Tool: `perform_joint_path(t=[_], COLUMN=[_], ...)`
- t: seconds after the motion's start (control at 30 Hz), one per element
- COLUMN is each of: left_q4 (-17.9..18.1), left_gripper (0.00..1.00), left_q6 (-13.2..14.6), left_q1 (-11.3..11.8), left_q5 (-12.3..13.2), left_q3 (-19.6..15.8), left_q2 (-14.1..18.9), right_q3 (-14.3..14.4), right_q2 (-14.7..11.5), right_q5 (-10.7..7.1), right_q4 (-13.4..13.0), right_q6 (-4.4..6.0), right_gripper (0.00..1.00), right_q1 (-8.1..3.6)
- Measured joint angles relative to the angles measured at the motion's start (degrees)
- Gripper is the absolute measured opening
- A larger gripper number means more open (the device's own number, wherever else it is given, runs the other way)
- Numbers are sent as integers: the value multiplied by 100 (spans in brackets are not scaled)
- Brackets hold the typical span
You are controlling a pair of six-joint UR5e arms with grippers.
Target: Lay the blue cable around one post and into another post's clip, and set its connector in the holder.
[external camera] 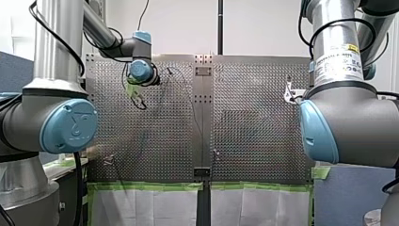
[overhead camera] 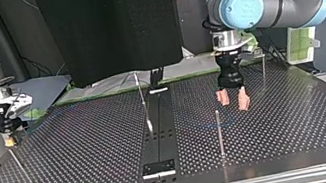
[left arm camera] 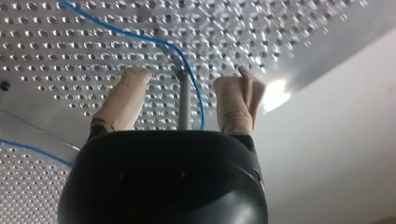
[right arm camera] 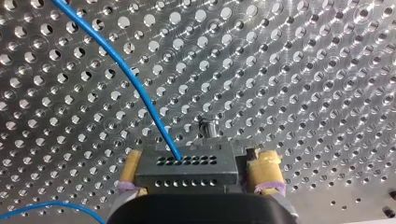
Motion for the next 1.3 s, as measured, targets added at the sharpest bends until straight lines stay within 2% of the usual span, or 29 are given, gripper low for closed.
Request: perform_joint_path(t=[0.17,0.43,0.6,0.7,1.03,1.3], left_q4=[181,197,410,579,1160,1670], left_gripper=[98,98,98,98,98,98], left_q6=[245,684,974,1151,1733,2243], left_q1=[-56,-188,-417,-589,-1170,-1679], left_q5=[14,167,399,441,-41,-550], left_q3=[-268,-712,-1000,-1177,-1760,-2270], left_q2=[269,685,551,388,-171,-261], right_q3=[0,0,0,0,0,0], right_q2=[0,0,0,0,0,0], right_q5=[0,0,0,0,-1,0], right_q4=[0,0,0,-1,0,0], right_q6=[0,0,0,0,0,0], right_gripper=[99,99,99,99,99,99], right_q1=[0,0,0,0,0,0])
